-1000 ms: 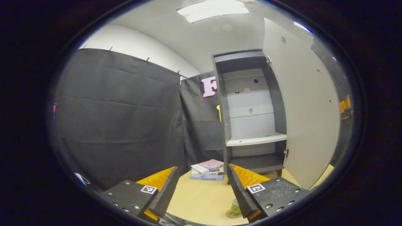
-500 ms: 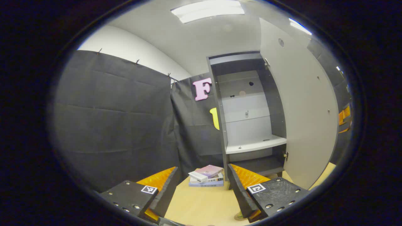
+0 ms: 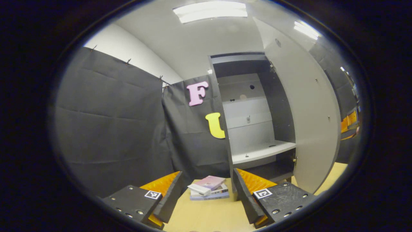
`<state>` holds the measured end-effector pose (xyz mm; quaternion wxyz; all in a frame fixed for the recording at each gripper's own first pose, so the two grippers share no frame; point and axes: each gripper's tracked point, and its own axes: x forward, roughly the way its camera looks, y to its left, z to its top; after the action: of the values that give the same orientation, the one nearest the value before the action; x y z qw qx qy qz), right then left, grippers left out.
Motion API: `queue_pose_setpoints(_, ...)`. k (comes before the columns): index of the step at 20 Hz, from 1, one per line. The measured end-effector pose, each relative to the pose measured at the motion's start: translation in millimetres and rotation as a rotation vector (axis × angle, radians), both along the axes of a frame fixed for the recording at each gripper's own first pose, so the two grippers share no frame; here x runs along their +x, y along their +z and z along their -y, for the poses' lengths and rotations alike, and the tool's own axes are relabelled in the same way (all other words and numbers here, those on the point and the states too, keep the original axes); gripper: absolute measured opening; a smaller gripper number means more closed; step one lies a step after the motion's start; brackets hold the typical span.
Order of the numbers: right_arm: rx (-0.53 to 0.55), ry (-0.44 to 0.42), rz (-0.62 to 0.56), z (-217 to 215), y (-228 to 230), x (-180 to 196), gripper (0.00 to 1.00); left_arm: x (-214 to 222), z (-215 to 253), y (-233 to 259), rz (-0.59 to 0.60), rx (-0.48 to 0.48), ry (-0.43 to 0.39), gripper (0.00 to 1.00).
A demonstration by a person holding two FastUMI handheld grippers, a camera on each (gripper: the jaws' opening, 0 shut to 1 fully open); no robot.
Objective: Open the cabinet door with the right hand, grasp the bottle in the cabinet with the left hand and place it on the coaster, then close the cabinet door with the right hand.
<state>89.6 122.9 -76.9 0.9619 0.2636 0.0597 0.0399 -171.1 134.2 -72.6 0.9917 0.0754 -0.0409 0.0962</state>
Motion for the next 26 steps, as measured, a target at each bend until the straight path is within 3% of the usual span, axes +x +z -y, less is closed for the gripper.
queue_pose_setpoints(11,-0.059,0.016,0.023,-59,7,33,0.94,27,-28,-8,-0.015,-0.023,-0.054,0.91)
queue_pose_setpoints(16,-0.079,0.019,0.032,-73,8,44,0.94,34,-41,-16,-0.022,-0.033,-0.059,0.88)
queue_pose_setpoints(26,-0.086,0.039,0.034,-89,10,67,0.94,44,-55,-20,-0.029,-0.031,-0.053,0.91)
